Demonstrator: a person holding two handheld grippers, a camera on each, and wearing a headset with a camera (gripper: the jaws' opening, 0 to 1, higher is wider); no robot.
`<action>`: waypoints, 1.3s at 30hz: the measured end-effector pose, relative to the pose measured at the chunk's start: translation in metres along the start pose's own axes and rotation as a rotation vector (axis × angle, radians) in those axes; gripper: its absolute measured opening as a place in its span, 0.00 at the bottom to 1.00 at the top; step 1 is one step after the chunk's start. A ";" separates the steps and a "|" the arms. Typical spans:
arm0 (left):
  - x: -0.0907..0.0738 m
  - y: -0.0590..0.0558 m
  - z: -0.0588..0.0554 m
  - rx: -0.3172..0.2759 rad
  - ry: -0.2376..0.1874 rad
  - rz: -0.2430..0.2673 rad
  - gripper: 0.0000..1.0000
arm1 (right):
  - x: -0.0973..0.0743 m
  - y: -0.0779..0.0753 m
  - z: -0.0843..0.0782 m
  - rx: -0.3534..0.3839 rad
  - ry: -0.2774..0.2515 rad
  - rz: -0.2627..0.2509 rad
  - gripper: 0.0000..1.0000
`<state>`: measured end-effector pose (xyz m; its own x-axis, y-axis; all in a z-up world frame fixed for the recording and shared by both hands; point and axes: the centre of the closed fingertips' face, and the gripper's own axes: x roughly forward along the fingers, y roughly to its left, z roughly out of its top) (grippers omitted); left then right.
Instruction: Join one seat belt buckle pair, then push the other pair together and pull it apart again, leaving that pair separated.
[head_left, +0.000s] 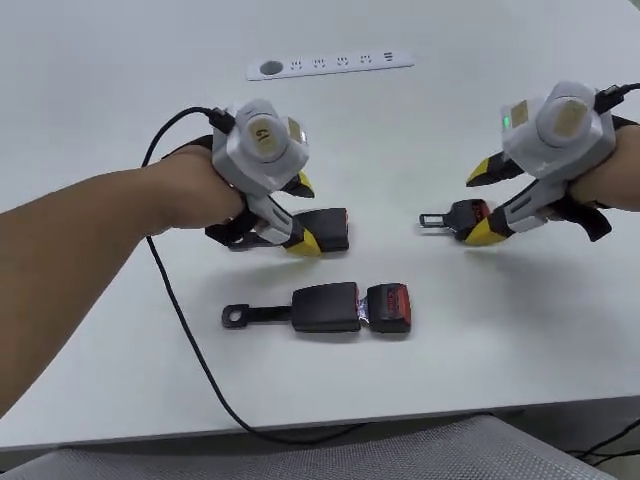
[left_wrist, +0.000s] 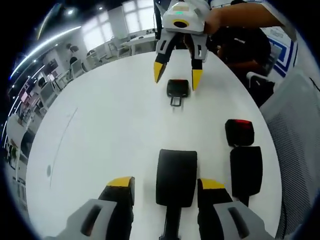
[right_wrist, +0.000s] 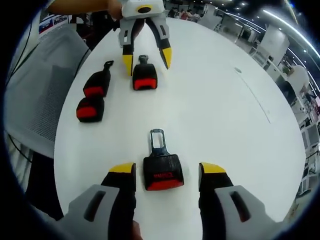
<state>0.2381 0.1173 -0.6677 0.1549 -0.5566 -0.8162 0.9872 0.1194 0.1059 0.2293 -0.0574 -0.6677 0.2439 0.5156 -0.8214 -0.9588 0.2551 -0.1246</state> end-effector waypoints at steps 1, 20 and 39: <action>-0.005 -0.001 0.002 0.000 -0.006 0.013 0.53 | -0.002 0.001 0.002 0.011 -0.006 -0.007 0.52; -0.096 -0.059 -0.028 -0.239 -0.123 0.244 0.85 | -0.033 0.075 0.080 0.113 -0.237 -0.141 0.74; -0.126 -0.109 -0.077 -0.420 -0.105 0.357 1.00 | -0.057 0.110 0.035 0.280 -0.252 -0.232 0.93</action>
<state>0.1080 0.2379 -0.6207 0.5004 -0.4979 -0.7083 0.7763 0.6202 0.1125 0.1154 -0.0305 -0.6151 0.5089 0.5933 -0.6237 -0.8069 0.5811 -0.1057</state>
